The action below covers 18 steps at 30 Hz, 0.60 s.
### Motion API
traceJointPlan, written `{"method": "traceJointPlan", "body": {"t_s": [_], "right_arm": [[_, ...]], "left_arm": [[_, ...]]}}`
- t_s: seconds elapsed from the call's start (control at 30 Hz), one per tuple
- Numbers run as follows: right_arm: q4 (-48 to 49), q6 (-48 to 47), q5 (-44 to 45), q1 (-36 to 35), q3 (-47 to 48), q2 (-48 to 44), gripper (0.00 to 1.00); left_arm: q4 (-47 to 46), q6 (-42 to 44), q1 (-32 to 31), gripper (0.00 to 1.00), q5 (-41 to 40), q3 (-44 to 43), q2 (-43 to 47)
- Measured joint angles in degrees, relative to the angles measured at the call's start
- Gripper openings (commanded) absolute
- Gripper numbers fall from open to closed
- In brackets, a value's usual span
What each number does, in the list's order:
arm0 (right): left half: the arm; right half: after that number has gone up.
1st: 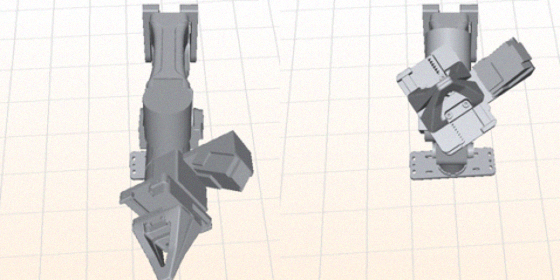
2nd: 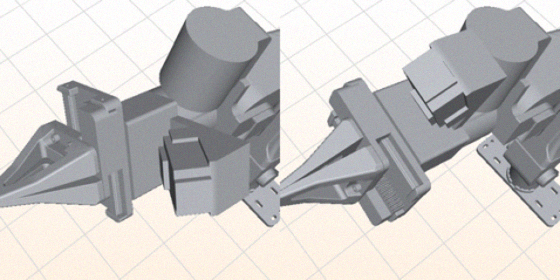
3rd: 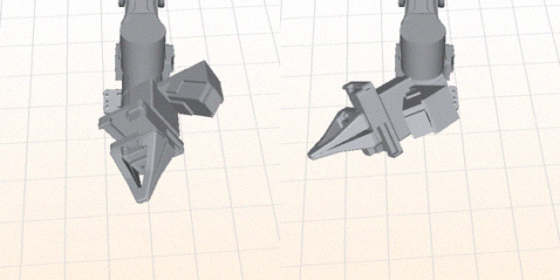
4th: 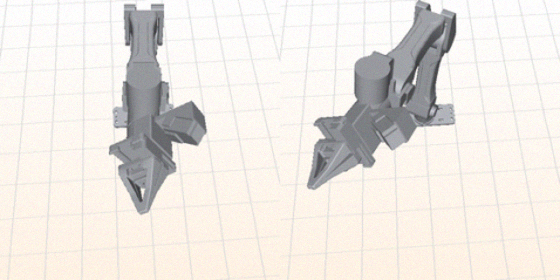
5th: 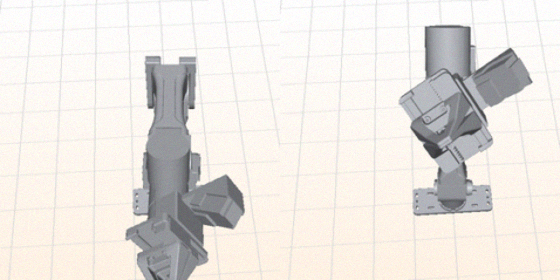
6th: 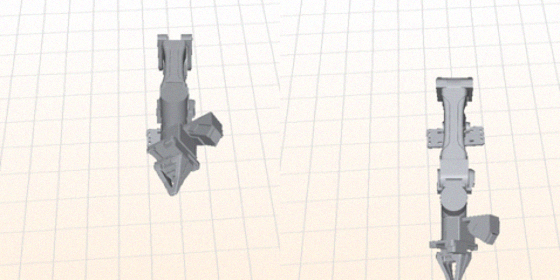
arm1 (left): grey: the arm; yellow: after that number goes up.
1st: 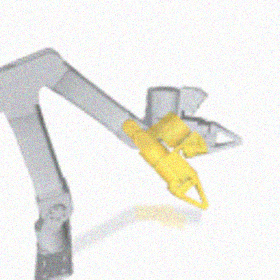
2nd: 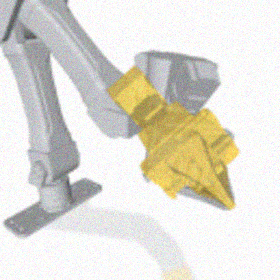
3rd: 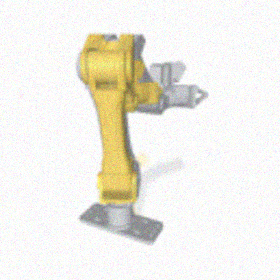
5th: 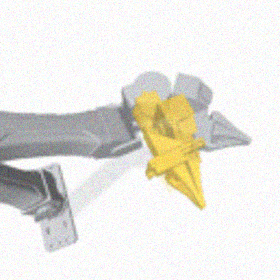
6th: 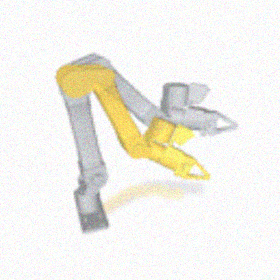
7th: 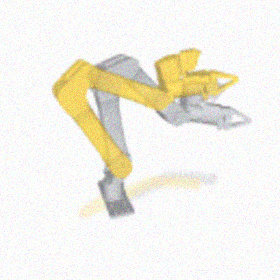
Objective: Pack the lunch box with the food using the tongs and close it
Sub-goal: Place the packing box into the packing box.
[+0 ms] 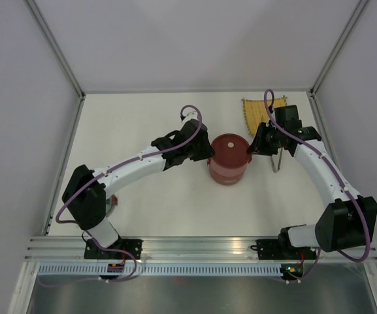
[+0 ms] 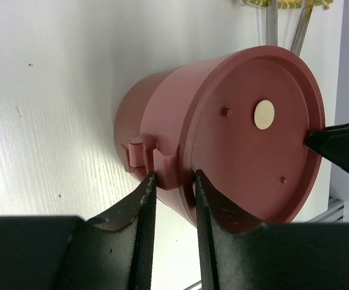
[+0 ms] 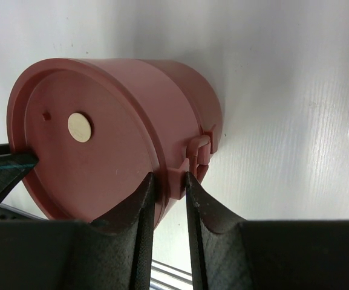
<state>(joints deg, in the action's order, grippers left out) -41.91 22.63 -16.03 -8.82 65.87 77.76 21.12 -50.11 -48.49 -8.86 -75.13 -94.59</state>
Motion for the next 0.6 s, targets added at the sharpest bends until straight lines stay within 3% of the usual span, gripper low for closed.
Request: {"method": "traceJointPlan", "body": {"t_s": [0.6], "right_arm": [[-0.35, -2.1, -0.2, -0.04, 1.4, 1.4, 0.23]], "left_arm": [[-0.13, -0.85, -1.9, 0.21, -3.21, 1.09, 1.01]]}}
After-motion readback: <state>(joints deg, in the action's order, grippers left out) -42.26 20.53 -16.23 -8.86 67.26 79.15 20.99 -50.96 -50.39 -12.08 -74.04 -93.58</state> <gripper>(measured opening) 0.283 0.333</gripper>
